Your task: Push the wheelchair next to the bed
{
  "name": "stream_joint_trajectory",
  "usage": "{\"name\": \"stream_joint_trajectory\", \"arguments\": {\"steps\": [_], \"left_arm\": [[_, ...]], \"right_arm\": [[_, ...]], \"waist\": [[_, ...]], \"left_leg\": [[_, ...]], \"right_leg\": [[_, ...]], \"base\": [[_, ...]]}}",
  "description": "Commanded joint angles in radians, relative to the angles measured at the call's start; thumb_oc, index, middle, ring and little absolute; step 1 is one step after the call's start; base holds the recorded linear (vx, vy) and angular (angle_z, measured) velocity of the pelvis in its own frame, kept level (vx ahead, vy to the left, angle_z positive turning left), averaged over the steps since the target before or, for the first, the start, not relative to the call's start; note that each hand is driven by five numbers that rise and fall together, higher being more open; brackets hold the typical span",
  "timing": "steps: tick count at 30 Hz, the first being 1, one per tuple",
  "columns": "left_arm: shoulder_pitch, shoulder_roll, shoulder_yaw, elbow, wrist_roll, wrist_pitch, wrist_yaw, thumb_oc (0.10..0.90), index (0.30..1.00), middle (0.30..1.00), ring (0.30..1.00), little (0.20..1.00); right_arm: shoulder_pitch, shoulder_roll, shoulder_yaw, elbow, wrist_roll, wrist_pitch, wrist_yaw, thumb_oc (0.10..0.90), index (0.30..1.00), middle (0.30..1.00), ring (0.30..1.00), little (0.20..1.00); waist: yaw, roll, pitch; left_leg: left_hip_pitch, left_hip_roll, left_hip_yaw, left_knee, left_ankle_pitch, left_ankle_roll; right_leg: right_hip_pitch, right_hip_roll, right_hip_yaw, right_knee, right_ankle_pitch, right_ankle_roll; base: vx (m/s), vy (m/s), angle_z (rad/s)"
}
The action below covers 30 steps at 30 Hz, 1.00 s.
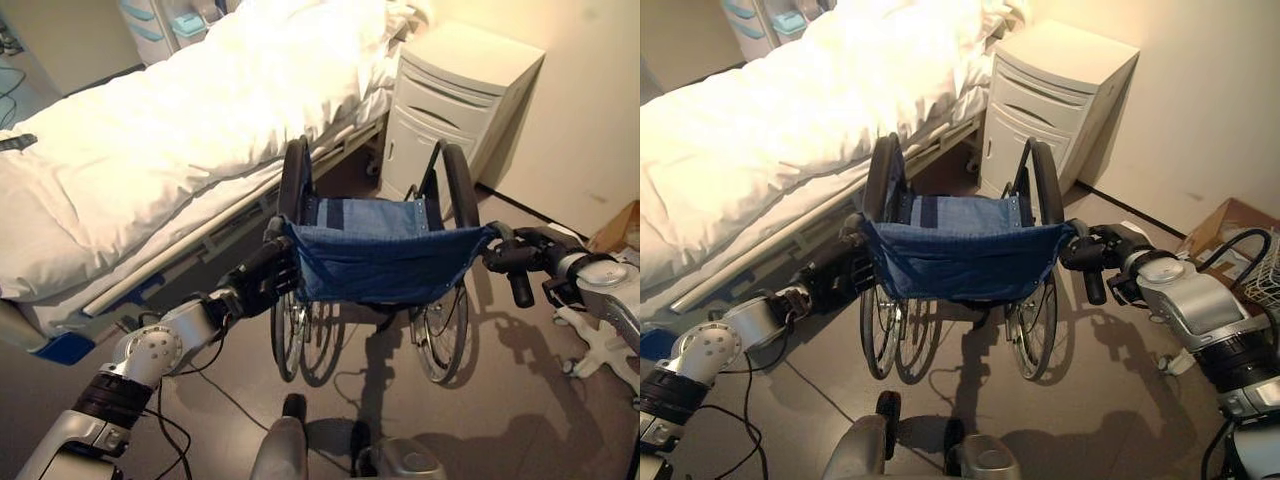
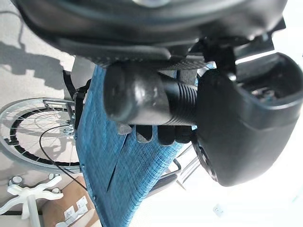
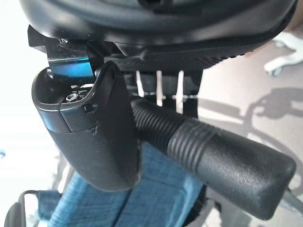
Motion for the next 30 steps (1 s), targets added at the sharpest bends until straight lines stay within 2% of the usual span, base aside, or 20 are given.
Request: {"name": "stream_joint_trajectory", "arguments": {"steps": [1, 4, 7, 12, 24, 25, 26, 27, 28, 29, 30], "left_arm": [[-0.153, 0.005, 0.236, -0.073, -0.045, -0.199, -0.043, 0.4, 0.3, 0.3, 0.3, 0.3], [-0.174, 0.012, 0.233, -0.07, -0.058, -0.193, -0.027, 0.4, 0.3, 0.3, 0.3, 0.3], [-0.193, 0.004, 0.219, -0.061, -0.054, -0.195, -0.025, 0.4, 0.3, 0.3, 0.3, 0.3], [-0.192, 0.006, 0.205, -0.094, -0.063, -0.191, 0.0, 0.4, 0.3, 0.3, 0.3, 0.3], [-0.188, -0.004, 0.183, -0.109, -0.042, -0.211, 0.013, 0.4, 0.3, 0.3, 0.3, 0.3], [-0.187, -0.002, 0.184, -0.109, -0.039, -0.211, 0.016, 0.4, 0.3, 0.3, 0.3, 0.3], [-0.187, 0.005, 0.183, -0.108, -0.044, -0.212, 0.022, 0.435, 0.352, 0.352, 0.352, 0.352], [-0.187, 0.005, 0.183, -0.108, -0.044, -0.212, 0.022, 0.486, 0.429, 0.429, 0.429, 0.429], [-0.187, 0.009, 0.185, -0.105, -0.042, -0.213, 0.024, 0.607, 0.611, 0.611, 0.611, 0.611], [-0.188, 0.017, 0.189, -0.106, -0.045, -0.212, 0.029, 0.8, 0.9, 0.9, 0.9, 0.9], [-0.188, 0.019, 0.19, -0.108, -0.046, -0.213, 0.033, 0.8, 0.9, 0.9, 0.9, 0.9]], "right_arm": [[-0.161, 0.055, 0.057, -0.211, 0.151, -0.171, 0.143, 0.4, 0.3, 0.3, 0.3, 0.3], [-0.129, 0.035, 0.022, -0.202, 0.152, -0.182, 0.164, 0.4, 0.3, 0.3, 0.3, 0.3], [-0.114, 0.057, 0.009, -0.171, 0.12, -0.206, 0.186, 0.4, 0.3, 0.3, 0.3, 0.3], [-0.082, 0.069, -0.005, -0.187, 0.118, -0.197, 0.169, 0.4, 0.3, 0.3, 0.3, 0.3], [-0.052, 0.104, -0.012, -0.173, 0.108, -0.205, 0.138, 0.4, 0.3, 0.3, 0.3, 0.3], [-0.052, 0.104, -0.013, -0.171, 0.106, -0.207, 0.136, 0.464, 0.396, 0.396, 0.396, 0.396], [-0.049, 0.104, -0.014, -0.168, 0.103, -0.216, 0.118, 0.8, 0.9, 0.9, 0.9, 0.9], [-0.049, 0.104, -0.014, -0.168, 0.103, -0.216, 0.118, 0.8, 0.9, 0.9, 0.9, 0.9], [-0.049, 0.104, -0.015, -0.163, 0.102, -0.221, 0.112, 0.8, 0.9, 0.9, 0.9, 0.9], [-0.05, 0.1, -0.018, -0.166, 0.106, -0.221, 0.104, 0.8, 0.9, 0.9, 0.9, 0.9], [-0.051, 0.1, -0.019, -0.167, 0.107, -0.221, 0.099, 0.8, 0.9, 0.9, 0.9, 0.9]], "waist": [[0.053, 0.014, -0.165], [0.042, 0.024, -0.187], [0.039, 0.032, -0.192], [0.043, 0.032, -0.201], [0.045, 0.029, -0.223], [0.045, 0.029, -0.224], [0.045, 0.029, -0.229], [0.045, 0.029, -0.229], [0.045, 0.03, -0.231], [0.045, 0.03, -0.232], [0.045, 0.031, -0.233]], "left_leg": [[0.126, -0.043, 0.013, -0.187, 0.127, 0.058], [0.186, -0.047, 0.032, -0.245, 0.107, 0.06], [0.212, -0.052, 0.041, -0.274, 0.097, 0.063], [0.249, -0.059, 0.05, -0.31, 0.089, 0.077], [0.276, -0.055, 0.065, -0.334, 0.078, 0.086], [0.278, -0.054, 0.066, -0.335, 0.077, 0.086], [0.282, -0.053, 0.068, -0.337, 0.075, 0.086], [0.282, -0.053, 0.068, -0.337, 0.075, 0.086], [0.284, -0.052, 0.069, -0.339, 0.074, 0.086], [0.288, -0.052, 0.07, -0.342, 0.073, 0.086], [0.289, -0.051, 0.07, -0.343, 0.073, 0.086]], "right_leg": [[0.003, -0.028, 0.138, -0.025, 0.056, 0.113], [0.004, -0.046, 0.114, -0.047, 0.062, 0.127], [-0.002, -0.064, 0.093, -0.066, 0.072, 0.138], [0.004, -0.081, 0.082, -0.088, 0.086, 0.155], [0.012, -0.09, 0.078, -0.104, 0.094, 0.165], [0.013, -0.09, 0.078, -0.105, 0.094, 0.165], [0.016, -0.09, 0.077, -0.109, 0.094, 0.165], [0.016, -0.09, 0.077, -0.109, 0.094, 0.165], [0.018, -0.089, 0.076, -0.111, 0.093, 0.165], [0.019, -0.088, 0.077, -0.112, 0.093, 0.165], [0.02, -0.088, 0.077, -0.112, 0.093, 0.165]], "base": [[0.14, 0.16, -0.35], [0.11, 0.14, -0.17], [0.03, 0.095, 0.12], [0.01, 0.046, 0.1], [0.0, 0.004, -0.02], [0.0, 0.0, 0.0], [0.0, 0.0, 0.0], [0.0, 0.0, 0.0], [0.0, 0.0, 0.0], [0.0, 0.0, 0.0], [0.0, 0.0, 0.0]]}}
